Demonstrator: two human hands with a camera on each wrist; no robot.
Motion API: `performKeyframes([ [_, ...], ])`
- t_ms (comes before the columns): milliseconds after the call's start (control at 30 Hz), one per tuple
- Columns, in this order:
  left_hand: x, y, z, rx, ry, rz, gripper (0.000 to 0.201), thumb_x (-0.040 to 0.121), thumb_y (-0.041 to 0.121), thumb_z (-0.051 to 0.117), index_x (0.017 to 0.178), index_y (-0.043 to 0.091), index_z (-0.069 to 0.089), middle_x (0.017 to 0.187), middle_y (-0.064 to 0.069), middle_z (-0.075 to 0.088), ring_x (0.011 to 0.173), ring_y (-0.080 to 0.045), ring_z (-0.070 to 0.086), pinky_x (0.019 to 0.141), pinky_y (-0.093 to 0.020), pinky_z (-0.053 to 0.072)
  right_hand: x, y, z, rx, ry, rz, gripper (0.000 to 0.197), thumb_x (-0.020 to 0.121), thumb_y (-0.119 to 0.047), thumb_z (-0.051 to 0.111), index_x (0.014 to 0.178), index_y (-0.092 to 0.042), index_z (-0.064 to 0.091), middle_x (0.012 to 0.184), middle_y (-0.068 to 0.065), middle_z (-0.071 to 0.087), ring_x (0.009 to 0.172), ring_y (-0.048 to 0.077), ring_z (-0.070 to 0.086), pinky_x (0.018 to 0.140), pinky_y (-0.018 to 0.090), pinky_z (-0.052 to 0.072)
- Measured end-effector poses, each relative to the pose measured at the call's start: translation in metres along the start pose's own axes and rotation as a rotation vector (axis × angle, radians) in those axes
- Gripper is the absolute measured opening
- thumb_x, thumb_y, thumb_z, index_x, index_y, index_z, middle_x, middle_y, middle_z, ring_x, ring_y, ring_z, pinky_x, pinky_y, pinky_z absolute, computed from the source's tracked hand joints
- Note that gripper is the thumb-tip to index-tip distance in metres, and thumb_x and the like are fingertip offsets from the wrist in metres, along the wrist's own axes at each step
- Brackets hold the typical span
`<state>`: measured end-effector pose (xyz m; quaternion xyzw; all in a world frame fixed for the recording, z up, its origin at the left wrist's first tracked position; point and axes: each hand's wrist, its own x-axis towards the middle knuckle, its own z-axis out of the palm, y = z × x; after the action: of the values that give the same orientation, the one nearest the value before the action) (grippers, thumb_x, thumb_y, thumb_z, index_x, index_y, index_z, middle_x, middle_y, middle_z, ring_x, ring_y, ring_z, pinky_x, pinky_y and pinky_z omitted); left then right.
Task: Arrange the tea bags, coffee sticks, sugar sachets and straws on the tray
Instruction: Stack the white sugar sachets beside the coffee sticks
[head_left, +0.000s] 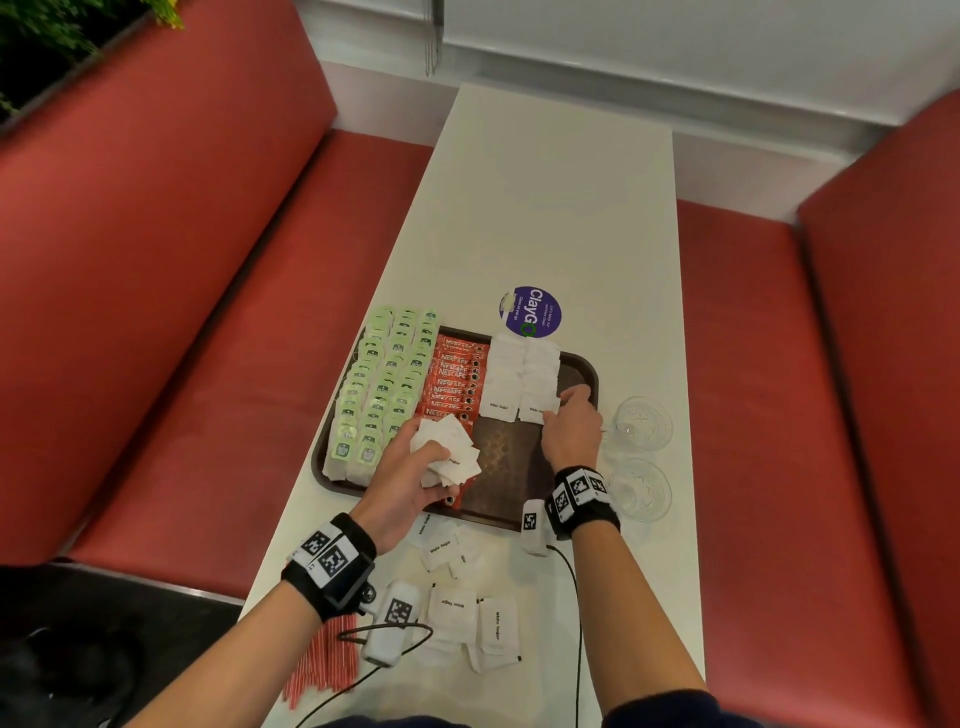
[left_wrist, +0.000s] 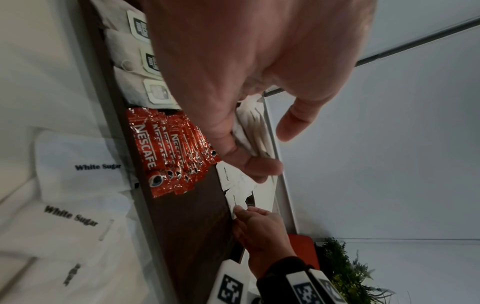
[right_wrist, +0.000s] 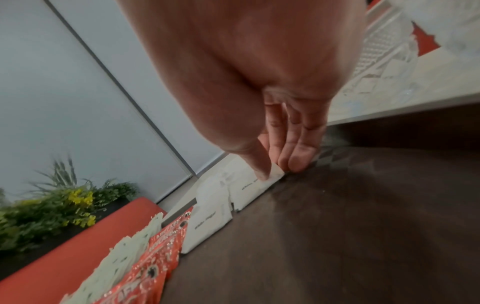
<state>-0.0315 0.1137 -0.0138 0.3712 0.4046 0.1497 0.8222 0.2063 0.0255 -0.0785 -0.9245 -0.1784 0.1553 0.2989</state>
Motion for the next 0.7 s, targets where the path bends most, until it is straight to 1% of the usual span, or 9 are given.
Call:
performKeyframes([
  [100, 0.000, 0.001, 0.002, 0.000, -0.027, 0.000, 0.051, 0.101, -0.005, 0.056, 0.145, 0.020, 0.055, 0.138, -0.018, 0.066, 0.121, -0.039, 0.068, 0.075, -0.040, 0.061, -0.004, -0.002, 0.001, -0.031, 0.004, -0.024, 0.041, 0.097, -0.002, 0.074, 0.130, -0.006, 0.050, 0.129, 0.022, 0.062, 0.116, 0.040, 0.064, 0.095, 0.047, 0.055],
  [167, -0.001, 0.002, 0.004, 0.026, -0.033, 0.013, 0.051, 0.101, -0.007, 0.056, 0.144, 0.020, 0.055, 0.138, -0.018, 0.065, 0.124, -0.039, 0.067, 0.078, -0.040, 0.062, -0.008, -0.005, -0.002, -0.016, 0.039, -0.044, 0.042, 0.097, -0.006, 0.075, 0.131, -0.008, 0.049, 0.132, 0.019, 0.058, 0.116, 0.038, 0.063, 0.095, 0.047, 0.056],
  [233, -0.001, 0.004, 0.006, 0.045, -0.035, 0.033, 0.050, 0.101, -0.007, 0.060, 0.143, 0.021, 0.055, 0.137, -0.018, 0.067, 0.123, -0.037, 0.070, 0.082, -0.041, 0.063, -0.017, -0.014, -0.010, 0.077, 0.045, -0.090, 0.034, 0.100, -0.017, 0.074, 0.127, -0.013, 0.053, 0.127, 0.012, 0.062, 0.110, 0.030, 0.065, 0.088, 0.036, 0.054],
  [300, -0.003, 0.004, 0.008, 0.053, -0.033, 0.054, 0.049, 0.102, -0.004, 0.065, 0.142, 0.022, 0.055, 0.134, -0.016, 0.070, 0.121, -0.035, 0.072, 0.085, -0.043, 0.064, -0.035, -0.026, -0.022, 0.221, -0.034, -0.102, 0.021, 0.104, -0.031, 0.071, 0.118, -0.019, 0.060, 0.114, -0.001, 0.070, 0.100, 0.016, 0.069, 0.078, 0.021, 0.050],
  [333, -0.004, 0.004, 0.009, 0.059, -0.033, 0.067, 0.048, 0.102, -0.003, 0.067, 0.141, 0.022, 0.055, 0.133, -0.015, 0.071, 0.120, -0.035, 0.073, 0.085, -0.043, 0.064, -0.048, -0.032, -0.027, 0.293, -0.089, -0.100, 0.020, 0.105, -0.039, 0.070, 0.113, -0.021, 0.064, 0.108, -0.007, 0.072, 0.096, 0.010, 0.070, 0.076, 0.017, 0.050],
  [400, -0.005, 0.003, 0.013, 0.081, -0.020, 0.099, 0.047, 0.101, -0.001, 0.070, 0.139, 0.022, 0.056, 0.129, -0.013, 0.074, 0.115, -0.032, 0.075, 0.081, -0.040, 0.065, -0.073, -0.040, -0.035, 0.450, -0.211, -0.074, 0.030, 0.102, -0.056, 0.068, 0.107, -0.026, 0.070, 0.100, -0.009, 0.076, 0.092, 0.008, 0.073, 0.079, 0.023, 0.058],
  [467, -0.006, 0.002, 0.016, 0.086, 0.007, 0.133, 0.046, 0.098, -0.001, 0.073, 0.136, 0.021, 0.057, 0.125, -0.014, 0.075, 0.107, -0.030, 0.076, 0.075, -0.036, 0.064, -0.094, -0.040, -0.038, 0.585, -0.349, -0.011, 0.038, 0.098, -0.063, 0.071, 0.107, -0.027, 0.074, 0.098, -0.004, 0.078, 0.090, 0.014, 0.076, 0.082, 0.033, 0.065],
  [567, -0.007, -0.002, 0.019, 0.113, 0.032, 0.178, 0.049, 0.093, 0.001, 0.080, 0.133, 0.021, 0.059, 0.121, -0.013, 0.076, 0.102, -0.027, 0.075, 0.077, -0.038, 0.062, -0.114, -0.032, -0.038, 0.675, -0.461, 0.020, 0.029, 0.095, -0.052, 0.080, 0.107, -0.026, 0.076, 0.101, 0.003, 0.079, 0.096, 0.025, 0.078, 0.084, 0.039, 0.066],
  [700, -0.010, -0.006, 0.020, 0.105, 0.022, 0.187, 0.047, 0.093, 0.009, 0.083, 0.132, 0.021, 0.060, 0.123, -0.014, 0.075, 0.101, -0.026, 0.073, 0.080, -0.042, 0.060, -0.120, -0.023, -0.039, 0.752, -0.460, 0.013, 0.021, 0.098, -0.037, 0.081, 0.106, -0.019, 0.075, 0.103, 0.006, 0.081, 0.101, 0.031, 0.078, 0.085, 0.039, 0.066],
])
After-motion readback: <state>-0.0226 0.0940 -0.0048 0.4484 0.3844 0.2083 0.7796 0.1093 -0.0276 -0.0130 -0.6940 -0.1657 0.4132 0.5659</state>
